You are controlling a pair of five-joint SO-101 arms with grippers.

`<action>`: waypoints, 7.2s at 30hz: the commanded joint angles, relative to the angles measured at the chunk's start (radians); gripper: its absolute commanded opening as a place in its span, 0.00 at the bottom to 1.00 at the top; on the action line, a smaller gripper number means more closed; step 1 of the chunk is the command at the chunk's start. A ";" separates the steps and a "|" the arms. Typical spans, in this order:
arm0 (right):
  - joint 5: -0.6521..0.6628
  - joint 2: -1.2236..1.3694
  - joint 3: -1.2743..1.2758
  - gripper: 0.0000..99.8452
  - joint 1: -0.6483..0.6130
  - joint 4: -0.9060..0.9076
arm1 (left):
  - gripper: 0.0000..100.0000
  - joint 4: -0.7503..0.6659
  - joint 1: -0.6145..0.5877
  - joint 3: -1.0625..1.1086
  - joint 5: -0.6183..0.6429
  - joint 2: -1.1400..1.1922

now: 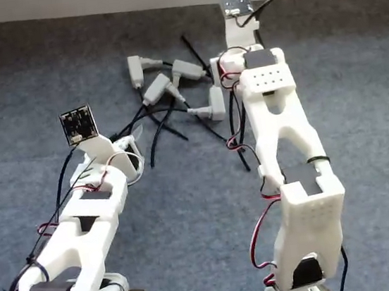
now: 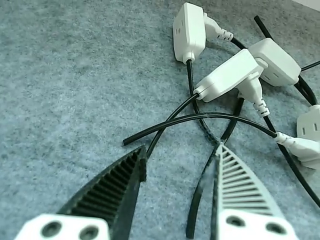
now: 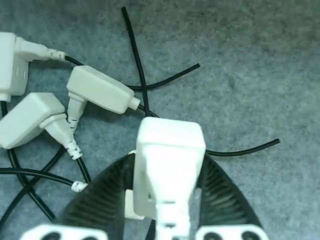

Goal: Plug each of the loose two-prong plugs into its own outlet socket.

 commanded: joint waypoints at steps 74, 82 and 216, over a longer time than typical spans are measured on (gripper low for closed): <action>-0.021 -1.802 -0.010 0.33 0.166 0.251 | 0.06 1.091 -0.097 -0.854 -0.275 -1.267; -0.118 -1.903 -0.008 0.33 0.166 0.401 | 0.06 1.185 -0.047 -0.696 -0.275 -1.429; 0.137 -2.267 2.173 0.01 0.200 0.278 | 0.01 1.441 -0.105 0.481 -0.388 -1.471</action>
